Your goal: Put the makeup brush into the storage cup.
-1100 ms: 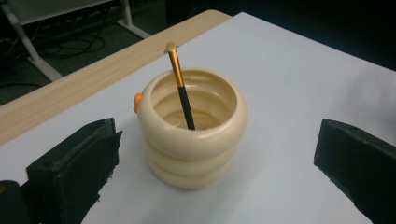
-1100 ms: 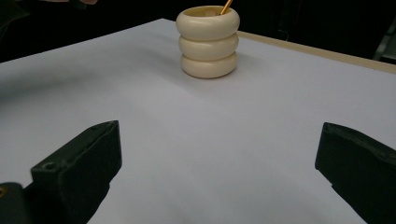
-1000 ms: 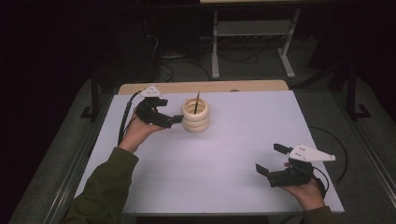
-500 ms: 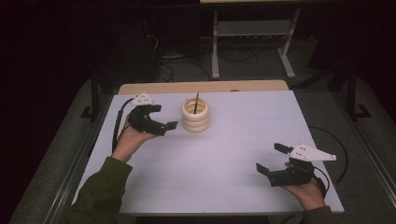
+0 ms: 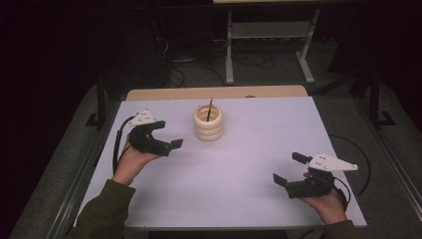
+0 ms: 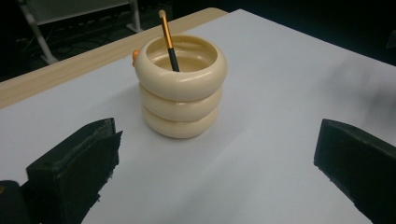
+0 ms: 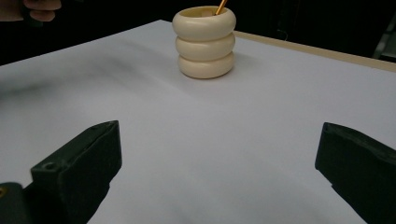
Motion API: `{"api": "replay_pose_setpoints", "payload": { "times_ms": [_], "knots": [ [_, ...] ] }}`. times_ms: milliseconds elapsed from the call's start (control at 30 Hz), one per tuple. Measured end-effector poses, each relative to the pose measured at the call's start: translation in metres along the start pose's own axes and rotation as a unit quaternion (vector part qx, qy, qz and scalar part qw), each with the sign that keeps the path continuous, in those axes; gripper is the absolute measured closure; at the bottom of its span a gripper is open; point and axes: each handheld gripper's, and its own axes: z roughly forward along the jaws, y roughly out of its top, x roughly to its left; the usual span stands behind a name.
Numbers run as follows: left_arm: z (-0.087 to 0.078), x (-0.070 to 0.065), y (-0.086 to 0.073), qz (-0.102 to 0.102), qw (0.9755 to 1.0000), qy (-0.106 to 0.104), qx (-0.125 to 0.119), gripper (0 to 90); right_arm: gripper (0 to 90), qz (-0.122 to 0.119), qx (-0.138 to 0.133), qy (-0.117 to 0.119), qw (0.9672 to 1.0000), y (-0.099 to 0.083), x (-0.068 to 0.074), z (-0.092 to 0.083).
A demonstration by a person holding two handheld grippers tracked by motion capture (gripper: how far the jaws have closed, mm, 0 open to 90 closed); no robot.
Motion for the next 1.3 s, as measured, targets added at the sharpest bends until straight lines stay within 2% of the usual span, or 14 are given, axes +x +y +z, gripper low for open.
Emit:
{"api": "replay_pose_setpoints", "payload": {
  "times_ms": [167,200,533,833,1300],
  "knots": [
    [-0.008,-0.006,-0.009,0.001,1.0000,0.004,-0.004,0.0,0.0,-0.001,0.000,-0.004,1.0000,0.001,0.001,-0.001],
    [-0.010,-0.007,-0.011,0.007,1.0000,0.005,-0.004,0.0,0.0,-0.001,0.000,-0.005,1.0000,0.001,0.001,0.000],
    [-0.025,-0.020,-0.033,-0.004,0.9998,0.000,-0.019,0.0,0.0,-0.003,-0.001,-0.006,1.0000,0.002,0.002,-0.001],
    [-0.038,-0.029,-0.051,0.009,0.9997,0.011,-0.018,0.0,0.0,-0.003,-0.002,-0.006,1.0000,0.002,0.001,-0.001],
    [-0.059,-0.041,-0.077,0.013,0.9990,0.015,-0.041,0.0,0.0,-0.003,-0.002,-0.007,1.0000,0.002,0.001,-0.001]
  ]
}}
